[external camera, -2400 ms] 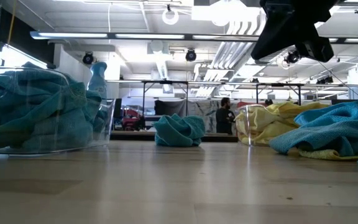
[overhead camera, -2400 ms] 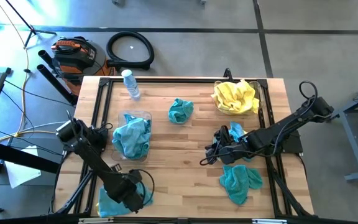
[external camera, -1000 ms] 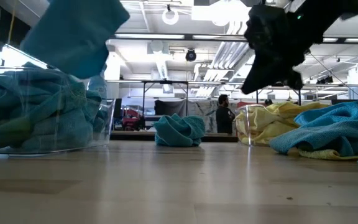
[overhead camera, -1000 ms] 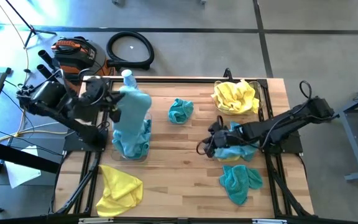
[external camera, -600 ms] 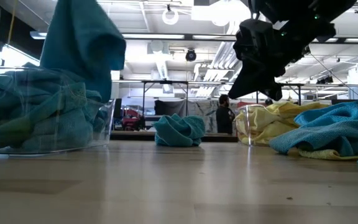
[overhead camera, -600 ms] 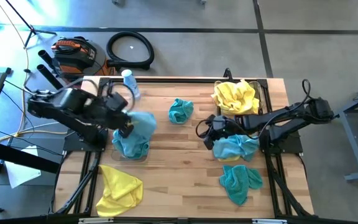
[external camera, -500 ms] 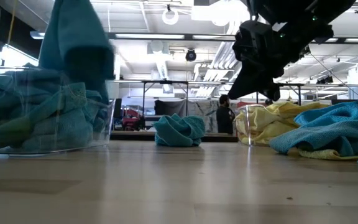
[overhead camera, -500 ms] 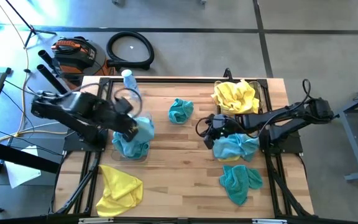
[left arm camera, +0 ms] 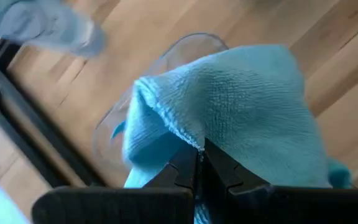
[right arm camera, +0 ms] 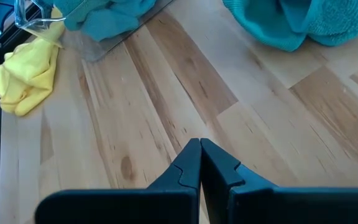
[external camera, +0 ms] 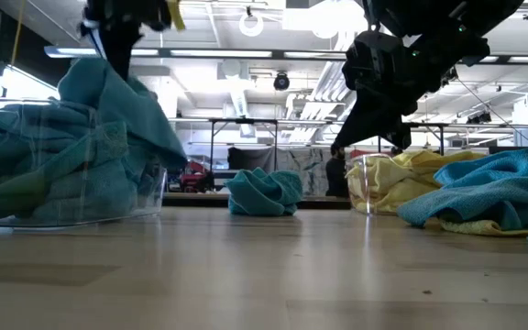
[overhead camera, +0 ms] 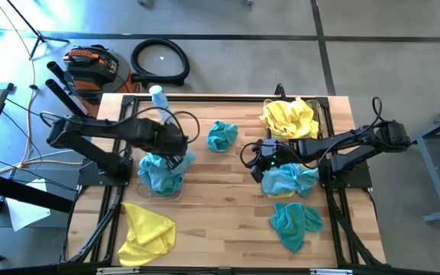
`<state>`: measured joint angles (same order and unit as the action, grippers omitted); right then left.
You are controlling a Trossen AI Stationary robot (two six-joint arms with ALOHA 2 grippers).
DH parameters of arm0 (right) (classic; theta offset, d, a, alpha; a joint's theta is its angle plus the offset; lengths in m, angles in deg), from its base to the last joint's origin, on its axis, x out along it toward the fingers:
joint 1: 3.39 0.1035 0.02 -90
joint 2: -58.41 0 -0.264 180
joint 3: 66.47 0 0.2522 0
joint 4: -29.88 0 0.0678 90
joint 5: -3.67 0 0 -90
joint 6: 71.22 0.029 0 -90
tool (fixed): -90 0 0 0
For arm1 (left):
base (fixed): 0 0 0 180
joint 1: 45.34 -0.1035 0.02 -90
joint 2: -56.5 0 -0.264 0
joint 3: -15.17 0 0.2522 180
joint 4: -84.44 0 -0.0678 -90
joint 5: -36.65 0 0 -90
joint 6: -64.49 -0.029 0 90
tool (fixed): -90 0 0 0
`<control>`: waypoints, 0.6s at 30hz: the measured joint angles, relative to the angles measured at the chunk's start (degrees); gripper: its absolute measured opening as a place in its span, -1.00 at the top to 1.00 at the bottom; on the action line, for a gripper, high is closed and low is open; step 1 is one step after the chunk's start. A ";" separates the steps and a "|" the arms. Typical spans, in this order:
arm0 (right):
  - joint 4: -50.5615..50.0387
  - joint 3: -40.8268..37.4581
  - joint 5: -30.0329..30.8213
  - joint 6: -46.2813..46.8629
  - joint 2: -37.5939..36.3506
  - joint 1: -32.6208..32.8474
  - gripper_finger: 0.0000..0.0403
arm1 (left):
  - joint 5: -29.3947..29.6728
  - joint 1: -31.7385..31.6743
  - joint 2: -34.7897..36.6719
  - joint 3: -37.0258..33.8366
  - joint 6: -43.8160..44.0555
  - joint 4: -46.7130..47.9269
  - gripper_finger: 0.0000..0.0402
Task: Sort microfiber towel by color & place in baskets
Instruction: Put the blue microfiber cloth into the left transparent bin
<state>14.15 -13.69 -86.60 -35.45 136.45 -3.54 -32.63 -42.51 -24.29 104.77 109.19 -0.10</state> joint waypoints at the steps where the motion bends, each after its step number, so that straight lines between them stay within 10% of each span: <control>1: 0.00 0.00 0.00 -0.04 0.00 0.00 1.00 | 0.28 -0.23 -0.02 -1.77 -1.30 -2.63 1.00; 18: -0.11 0.00 0.02 -0.86 0.00 0.02 1.00 | -7.16 -1.78 0.26 -26.77 -16.38 -33.94 1.00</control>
<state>14.04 -13.69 -86.58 -36.32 136.45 -3.51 -39.79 -44.29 -24.03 78.00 92.80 -34.03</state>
